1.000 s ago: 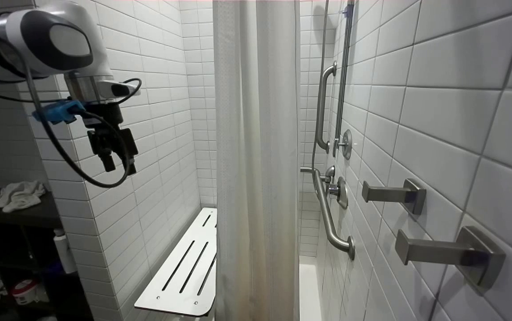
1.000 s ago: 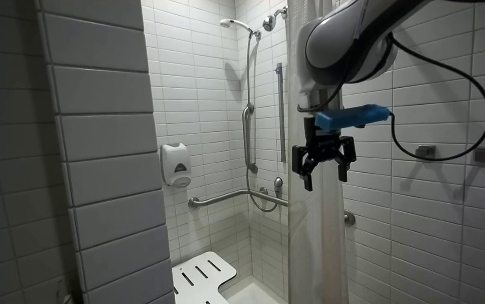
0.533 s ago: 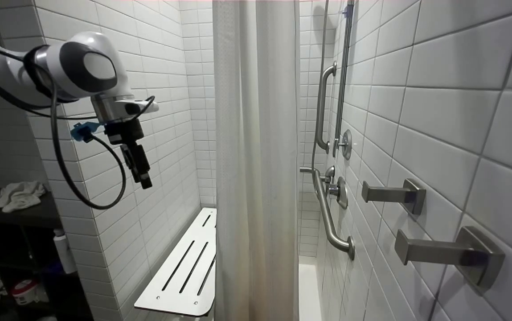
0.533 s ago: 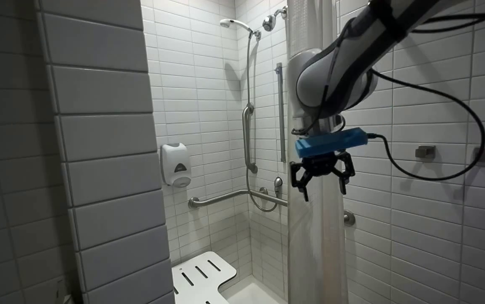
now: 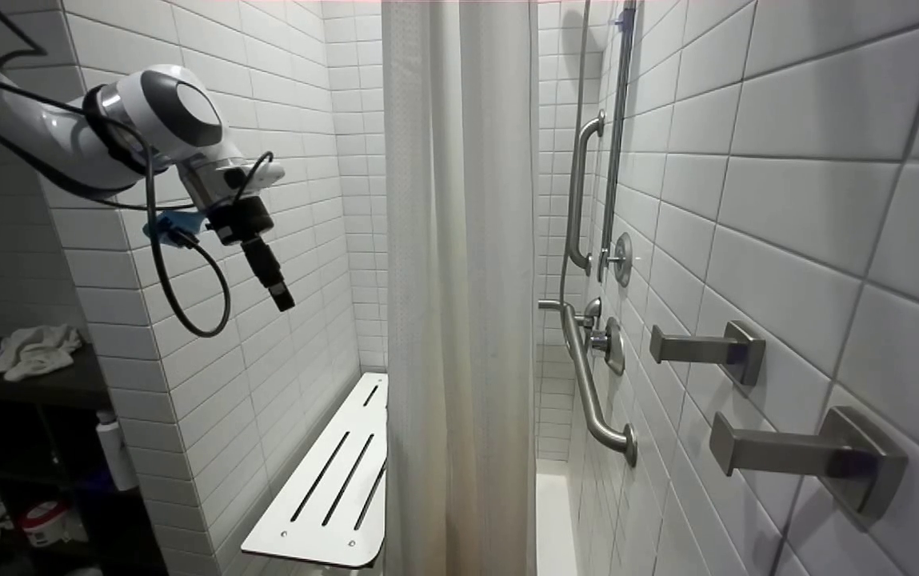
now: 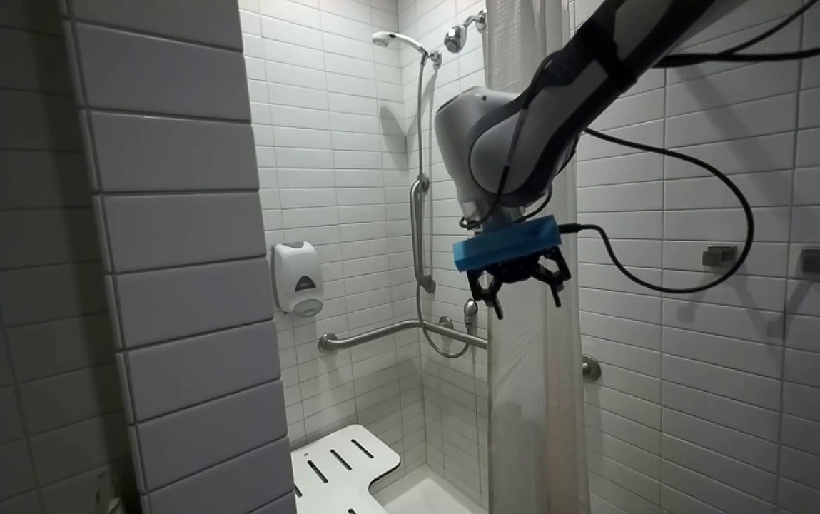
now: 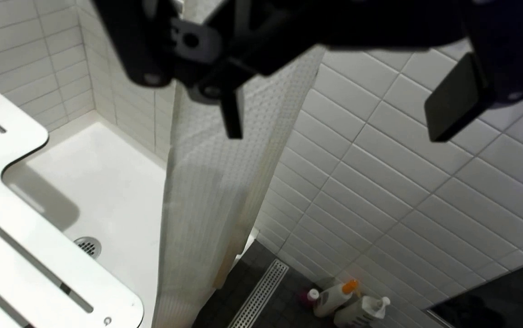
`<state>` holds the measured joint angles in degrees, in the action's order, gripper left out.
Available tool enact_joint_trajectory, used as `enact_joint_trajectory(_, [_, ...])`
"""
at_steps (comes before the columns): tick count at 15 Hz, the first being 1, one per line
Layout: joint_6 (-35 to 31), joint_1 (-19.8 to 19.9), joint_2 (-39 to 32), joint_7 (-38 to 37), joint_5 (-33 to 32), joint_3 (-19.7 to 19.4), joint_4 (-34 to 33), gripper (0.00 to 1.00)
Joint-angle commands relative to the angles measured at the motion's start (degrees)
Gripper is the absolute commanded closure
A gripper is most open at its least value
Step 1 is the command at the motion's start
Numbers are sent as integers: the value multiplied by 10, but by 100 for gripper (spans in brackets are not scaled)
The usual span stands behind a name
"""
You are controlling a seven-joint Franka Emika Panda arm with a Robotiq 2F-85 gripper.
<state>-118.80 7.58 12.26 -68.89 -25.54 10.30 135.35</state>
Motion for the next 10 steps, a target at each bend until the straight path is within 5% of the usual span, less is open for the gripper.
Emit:
enact_joint_trajectory(1, [78, -13, -41, -78, -53, -7, -82, 0])
enact_joint_trajectory(10, [142, -26, -111, -120, -56, -68, -155, 0])
